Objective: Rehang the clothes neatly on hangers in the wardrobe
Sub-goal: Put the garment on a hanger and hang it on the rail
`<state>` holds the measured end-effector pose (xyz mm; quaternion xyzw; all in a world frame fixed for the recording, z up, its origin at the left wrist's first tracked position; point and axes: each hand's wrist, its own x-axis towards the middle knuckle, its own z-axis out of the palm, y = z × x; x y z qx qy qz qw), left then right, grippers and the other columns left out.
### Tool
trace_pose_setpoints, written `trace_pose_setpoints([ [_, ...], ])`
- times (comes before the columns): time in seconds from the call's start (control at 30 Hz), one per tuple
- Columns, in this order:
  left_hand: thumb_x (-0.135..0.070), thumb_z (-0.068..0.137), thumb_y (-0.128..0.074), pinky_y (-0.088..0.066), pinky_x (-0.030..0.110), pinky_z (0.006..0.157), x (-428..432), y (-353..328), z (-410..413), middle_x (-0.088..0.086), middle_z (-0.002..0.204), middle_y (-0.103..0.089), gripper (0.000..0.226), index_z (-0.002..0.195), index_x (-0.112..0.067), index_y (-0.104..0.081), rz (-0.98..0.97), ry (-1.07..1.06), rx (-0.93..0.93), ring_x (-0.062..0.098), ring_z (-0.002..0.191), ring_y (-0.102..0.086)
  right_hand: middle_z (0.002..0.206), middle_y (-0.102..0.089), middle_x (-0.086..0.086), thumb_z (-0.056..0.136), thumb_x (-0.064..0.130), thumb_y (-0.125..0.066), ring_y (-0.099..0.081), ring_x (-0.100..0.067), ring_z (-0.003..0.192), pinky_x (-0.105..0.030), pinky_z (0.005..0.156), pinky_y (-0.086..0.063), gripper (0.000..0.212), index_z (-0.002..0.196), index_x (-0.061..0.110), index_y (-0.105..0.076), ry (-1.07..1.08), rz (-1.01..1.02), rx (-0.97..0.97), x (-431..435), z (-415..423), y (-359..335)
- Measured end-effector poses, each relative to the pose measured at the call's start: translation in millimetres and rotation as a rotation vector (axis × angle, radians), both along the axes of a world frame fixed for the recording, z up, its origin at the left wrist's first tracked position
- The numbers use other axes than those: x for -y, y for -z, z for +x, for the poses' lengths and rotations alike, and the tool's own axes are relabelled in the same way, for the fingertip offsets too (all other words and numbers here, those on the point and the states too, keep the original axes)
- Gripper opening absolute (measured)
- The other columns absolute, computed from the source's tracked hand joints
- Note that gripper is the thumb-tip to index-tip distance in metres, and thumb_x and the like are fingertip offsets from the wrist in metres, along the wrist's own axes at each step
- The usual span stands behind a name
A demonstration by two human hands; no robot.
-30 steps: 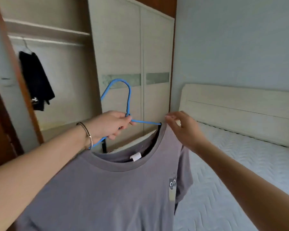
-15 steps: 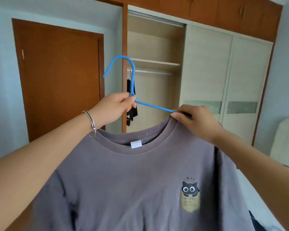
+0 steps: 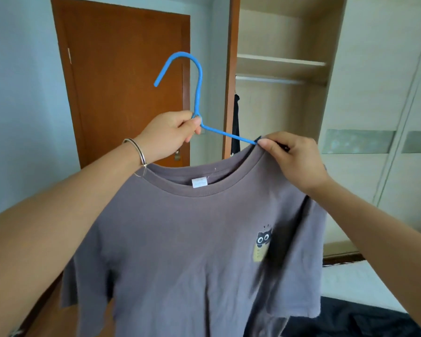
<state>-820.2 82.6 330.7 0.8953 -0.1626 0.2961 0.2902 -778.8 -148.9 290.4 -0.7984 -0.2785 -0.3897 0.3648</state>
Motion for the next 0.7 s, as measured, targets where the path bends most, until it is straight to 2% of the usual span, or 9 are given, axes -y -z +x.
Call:
trace_pose_setpoints([
  [0.07,-0.029,0.098,-0.034,-0.035,0.011,0.050,-21.0,4.7,26.1,-0.007,0.061,-0.047,0.033,0.069,-0.030,-0.049,0.032,-0.026,0.049,0.007,0.052,-0.042,0.085,-0.070,-0.003,0.090,0.021,-0.058,-0.054,-0.006,0.078,-0.002,0.067,-0.035,0.021,0.093,0.007,-0.073,-0.002,0.079,-0.017,-23.9,29.2,2.5],
  [0.17,-0.028,0.098,-0.036,-0.037,0.005,0.049,-53.0,7.3,73.7,-0.009,0.060,-0.047,0.031,0.073,-0.023,-0.053,0.067,-0.077,0.114,-0.003,0.049,-0.048,0.083,-0.070,0.003,0.090,0.023,-0.058,-0.056,-0.002,0.072,-0.008,0.069,-0.040,0.019,0.091,0.012,-0.073,0.001,0.163,0.024,-57.5,80.5,7.7],
  [0.27,-0.026,0.097,-0.037,-0.037,0.002,0.048,-82.3,2.4,125.9,-0.009,0.059,-0.047,0.028,0.080,-0.016,-0.057,0.079,-0.102,0.154,0.004,0.050,-0.046,0.092,-0.073,0.003,0.089,0.025,-0.059,-0.064,-0.010,0.081,-0.022,0.076,-0.047,0.018,0.092,0.015,-0.074,-0.020,0.067,0.088,-84.8,134.3,8.8],
  [0.33,-0.026,0.097,-0.038,-0.037,0.003,0.047,-100.2,-1.0,158.1,-0.008,0.059,-0.048,0.027,0.080,-0.015,-0.057,0.066,-0.102,0.153,0.006,0.053,-0.044,0.094,-0.072,0.004,0.088,0.025,-0.060,-0.063,-0.009,0.085,-0.018,0.079,-0.046,0.018,0.095,0.015,-0.074,-0.092,0.000,0.083,-100.2,167.6,5.0],
  [0.4,-0.026,0.097,-0.038,-0.036,0.008,0.050,-117.6,-5.6,189.3,-0.008,0.060,-0.049,0.027,0.080,-0.018,-0.057,0.077,-0.105,0.130,0.006,0.054,-0.044,0.095,-0.070,0.003,0.092,0.025,-0.053,-0.062,-0.010,0.086,-0.013,0.079,-0.044,0.024,0.101,0.013,-0.071,-0.161,0.041,0.010,-115.7,199.3,-1.3],
  [0.47,-0.026,0.097,-0.037,-0.036,0.013,0.055,-132.4,-7.7,217.2,-0.008,0.060,-0.049,0.028,0.077,-0.022,-0.056,0.087,-0.090,0.099,0.006,0.054,-0.043,0.097,-0.066,0.005,0.096,0.026,-0.043,-0.061,-0.012,0.087,-0.007,0.076,-0.041,0.030,0.111,0.015,-0.066,-0.132,0.047,-0.077,-129.2,232.5,-5.1],
  [0.53,-0.027,0.097,-0.038,-0.035,0.011,0.053,-142.6,-8.3,243.0,-0.008,0.060,-0.049,0.028,0.074,-0.027,-0.054,0.093,-0.054,0.081,0.005,0.052,-0.043,0.095,-0.064,0.005,0.098,0.026,-0.040,-0.056,-0.011,0.088,-0.008,0.070,-0.036,0.030,0.113,0.016,-0.064,-0.083,-0.066,-0.173,-135.2,265.5,-5.8],
  [0.6,-0.028,0.096,-0.038,-0.036,0.007,0.048,-149.9,-6.5,269.0,-0.009,0.059,-0.049,0.029,0.071,-0.031,-0.053,0.094,-0.019,0.081,0.004,0.049,-0.044,0.081,-0.059,0.004,0.098,0.028,-0.038,-0.052,-0.013,0.079,-0.011,0.064,-0.033,0.033,0.094,0.013,-0.066,-0.065,-0.203,-0.273,-135.5,291.2,-1.9],
  [0.7,-0.027,0.096,-0.039,-0.036,0.007,0.048,-158.2,0.6,312.2,-0.009,0.059,-0.049,0.033,0.066,-0.034,-0.050,0.083,0.018,0.068,0.003,0.048,-0.047,0.062,-0.042,0.003,0.097,0.031,-0.039,-0.037,-0.009,0.058,-0.013,0.058,-0.034,0.042,0.066,0.006,-0.050,-0.067,-0.242,-0.305,-134.8,322.5,6.0],
])
